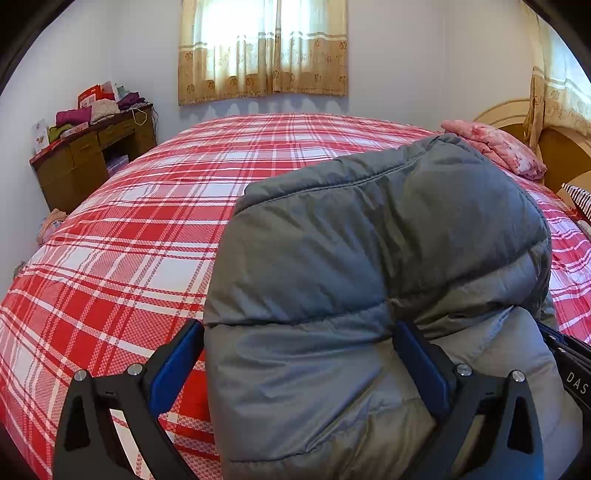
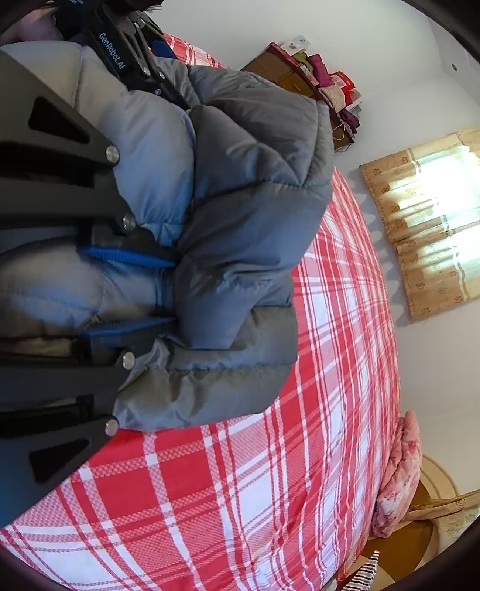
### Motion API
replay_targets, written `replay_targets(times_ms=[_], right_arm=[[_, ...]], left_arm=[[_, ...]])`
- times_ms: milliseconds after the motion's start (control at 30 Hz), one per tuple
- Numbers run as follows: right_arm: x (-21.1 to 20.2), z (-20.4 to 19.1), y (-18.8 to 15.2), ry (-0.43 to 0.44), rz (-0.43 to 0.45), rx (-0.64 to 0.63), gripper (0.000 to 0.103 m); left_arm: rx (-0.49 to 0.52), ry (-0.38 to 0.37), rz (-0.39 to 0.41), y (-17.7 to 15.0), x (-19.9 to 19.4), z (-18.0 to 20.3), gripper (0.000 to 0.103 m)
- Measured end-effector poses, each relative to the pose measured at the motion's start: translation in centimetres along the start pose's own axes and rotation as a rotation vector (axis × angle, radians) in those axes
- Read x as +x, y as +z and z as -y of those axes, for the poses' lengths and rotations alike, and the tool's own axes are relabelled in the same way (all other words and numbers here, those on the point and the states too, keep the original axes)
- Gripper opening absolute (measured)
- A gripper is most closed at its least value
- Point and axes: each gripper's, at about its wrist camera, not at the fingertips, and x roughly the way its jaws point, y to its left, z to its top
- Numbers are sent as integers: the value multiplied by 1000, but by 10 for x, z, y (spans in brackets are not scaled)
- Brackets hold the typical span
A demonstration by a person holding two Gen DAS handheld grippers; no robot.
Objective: Fold large clothes
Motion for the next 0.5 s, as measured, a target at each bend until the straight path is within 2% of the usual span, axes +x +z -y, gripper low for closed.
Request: replay_targets(times_ms=[500], right_arm=[[2,0,-3,-10,-1,-7,30]], left_arm=[[7,13,-10,-2,3,1,102]])
